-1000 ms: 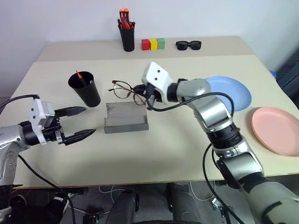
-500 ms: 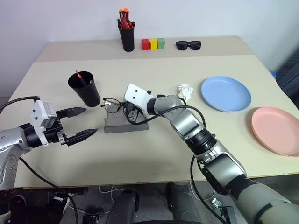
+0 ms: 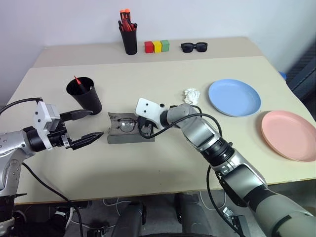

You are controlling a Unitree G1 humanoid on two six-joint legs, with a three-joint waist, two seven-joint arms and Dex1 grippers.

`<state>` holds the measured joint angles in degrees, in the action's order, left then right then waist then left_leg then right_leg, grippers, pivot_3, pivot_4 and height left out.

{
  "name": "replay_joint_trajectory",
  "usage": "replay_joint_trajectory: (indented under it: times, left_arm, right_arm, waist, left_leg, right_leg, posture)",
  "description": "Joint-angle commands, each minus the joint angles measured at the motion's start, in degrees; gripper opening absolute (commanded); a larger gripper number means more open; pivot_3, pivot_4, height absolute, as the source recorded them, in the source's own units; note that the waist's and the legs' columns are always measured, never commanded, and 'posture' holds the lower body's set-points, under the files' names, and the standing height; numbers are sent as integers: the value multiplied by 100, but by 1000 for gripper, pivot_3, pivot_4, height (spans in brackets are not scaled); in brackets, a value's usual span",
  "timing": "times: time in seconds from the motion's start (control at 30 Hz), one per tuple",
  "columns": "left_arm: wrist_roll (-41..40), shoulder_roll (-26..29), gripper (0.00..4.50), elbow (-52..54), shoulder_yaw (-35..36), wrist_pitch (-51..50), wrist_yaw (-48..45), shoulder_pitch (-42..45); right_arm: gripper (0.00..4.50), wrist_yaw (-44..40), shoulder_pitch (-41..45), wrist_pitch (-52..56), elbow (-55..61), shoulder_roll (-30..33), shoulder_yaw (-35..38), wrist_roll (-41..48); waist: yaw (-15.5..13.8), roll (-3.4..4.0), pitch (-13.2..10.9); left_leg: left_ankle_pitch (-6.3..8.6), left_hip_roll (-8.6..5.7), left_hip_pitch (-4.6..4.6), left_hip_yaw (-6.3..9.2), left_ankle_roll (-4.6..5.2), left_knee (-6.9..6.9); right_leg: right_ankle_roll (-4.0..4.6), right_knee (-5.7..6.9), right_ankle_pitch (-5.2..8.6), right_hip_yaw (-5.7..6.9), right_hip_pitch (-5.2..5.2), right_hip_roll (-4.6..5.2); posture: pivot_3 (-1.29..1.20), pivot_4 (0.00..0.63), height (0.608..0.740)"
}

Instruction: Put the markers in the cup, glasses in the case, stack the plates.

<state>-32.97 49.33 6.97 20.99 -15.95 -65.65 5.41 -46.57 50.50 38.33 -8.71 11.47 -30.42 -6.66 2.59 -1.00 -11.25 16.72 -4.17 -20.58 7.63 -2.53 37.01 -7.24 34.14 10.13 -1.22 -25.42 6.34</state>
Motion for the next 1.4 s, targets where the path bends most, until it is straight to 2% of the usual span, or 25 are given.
replay_joint_trajectory:
  times: [0.03,0.43,0.87,1.0,1.2,1.4]
  left_arm:
    - [12,23,4500,184,25,27,60,0]
    - [16,-11,4500,256,-16,65,138,-26]
    - [22,35,4500,271,-118,84,182,15]
    - [46,33,4500,232,-145,103,178,27]
    - [-25,-41,4500,250,-202,14,219,82]
    - [48,-125,4500,220,-252,68,261,149]
  right_arm:
    - [27,11,38,83,280,-85,-38,-24]
    - [27,10,198,801,551,-384,38,160]
    - [27,-64,-10,817,494,-360,-85,296]
    - [1377,-35,-6,744,406,-383,-27,351]
    - [4438,265,-7,546,237,-551,343,489]
    - [4438,500,145,151,86,-561,838,661]
  waist:
    - [-1,0,0]
    - [-1,0,0]
    - [2,0,0]
    - [-1,0,0]
    - [2,0,0]
    - [-5,0,0]
  left_leg:
    - [0,0,0,0,0,0]
    - [0,0,0,1,0,-1]
    - [0,0,0,1,0,-1]
    - [0,0,0,1,-1,-1]
    - [0,0,0,1,0,-1]
    - [0,0,-1,1,-1,-1]
  right_leg:
    - [0,0,0,0,0,0]
    - [0,0,0,0,-1,0]
    - [0,0,0,0,-1,0]
    - [0,0,0,0,-1,0]
    - [0,0,0,0,-1,0]
    - [1,0,-1,0,-1,0]
  posture:
    - [0,150,740]
    - [0,150,740]
    - [0,150,740]
    - [0,150,740]
    - [0,150,740]
    - [0,150,740]
